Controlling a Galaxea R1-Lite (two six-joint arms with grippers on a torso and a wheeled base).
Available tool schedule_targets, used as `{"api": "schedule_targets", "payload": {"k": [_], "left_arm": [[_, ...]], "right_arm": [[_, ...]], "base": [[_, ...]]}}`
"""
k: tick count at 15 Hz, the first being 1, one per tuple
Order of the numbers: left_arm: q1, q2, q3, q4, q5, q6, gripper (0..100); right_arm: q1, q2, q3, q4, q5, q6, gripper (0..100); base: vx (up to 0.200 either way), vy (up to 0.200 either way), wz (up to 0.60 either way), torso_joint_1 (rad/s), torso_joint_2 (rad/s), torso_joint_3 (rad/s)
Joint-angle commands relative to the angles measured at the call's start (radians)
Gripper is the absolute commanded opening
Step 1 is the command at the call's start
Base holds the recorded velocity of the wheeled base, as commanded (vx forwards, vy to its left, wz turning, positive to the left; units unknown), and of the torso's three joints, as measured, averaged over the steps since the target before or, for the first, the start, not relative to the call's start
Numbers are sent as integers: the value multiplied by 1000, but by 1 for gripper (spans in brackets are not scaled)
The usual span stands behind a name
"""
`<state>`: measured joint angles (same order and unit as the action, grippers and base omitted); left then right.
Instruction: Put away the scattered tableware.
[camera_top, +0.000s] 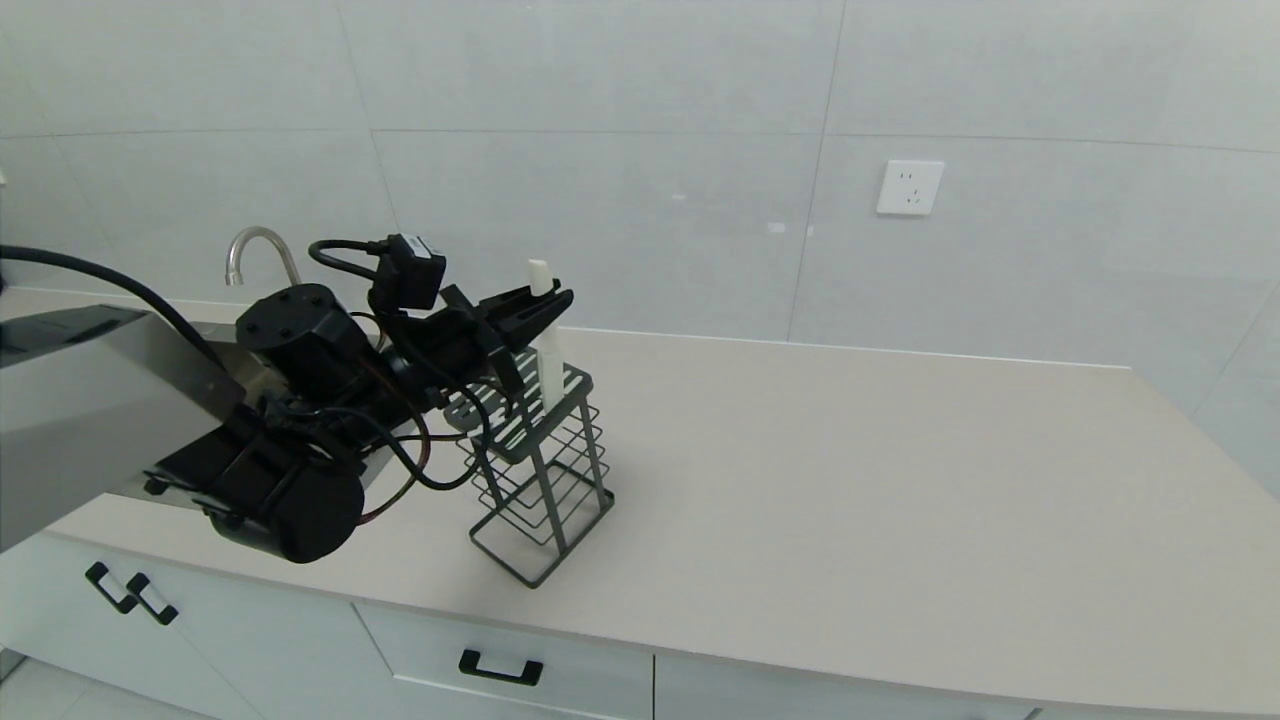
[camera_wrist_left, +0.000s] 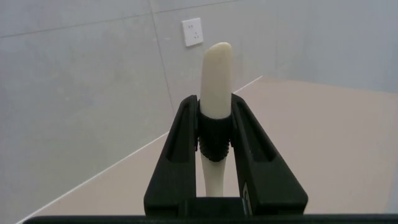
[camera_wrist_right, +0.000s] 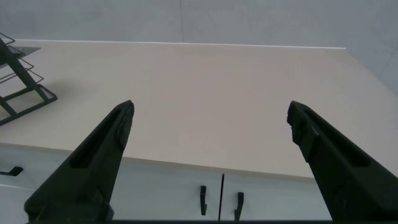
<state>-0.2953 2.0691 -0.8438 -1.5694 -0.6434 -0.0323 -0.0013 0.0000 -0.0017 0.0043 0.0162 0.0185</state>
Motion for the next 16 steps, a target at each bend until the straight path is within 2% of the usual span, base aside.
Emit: {"api": "schedule_targets", "payload": {"k": [1,8,9,16], "left_arm": [[-2,6,-1,-1,1,0,0],[-13,19,12,-1,7,2,0],[-15,19,12,-1,7,0,100],[-13,-43,14,-1,7,0,100]], "right_arm": [[0,2,0,0,1,0,100],[0,2,0,0,1,0,100],[0,2,0,0,1,0,100],[0,2,0,0,1,0,100]], "base": [[0,0,0,0,0,0],[0,0,0,0,0,0],[0,0,0,0,0,0],[0,0,0,0,0,0]]}}
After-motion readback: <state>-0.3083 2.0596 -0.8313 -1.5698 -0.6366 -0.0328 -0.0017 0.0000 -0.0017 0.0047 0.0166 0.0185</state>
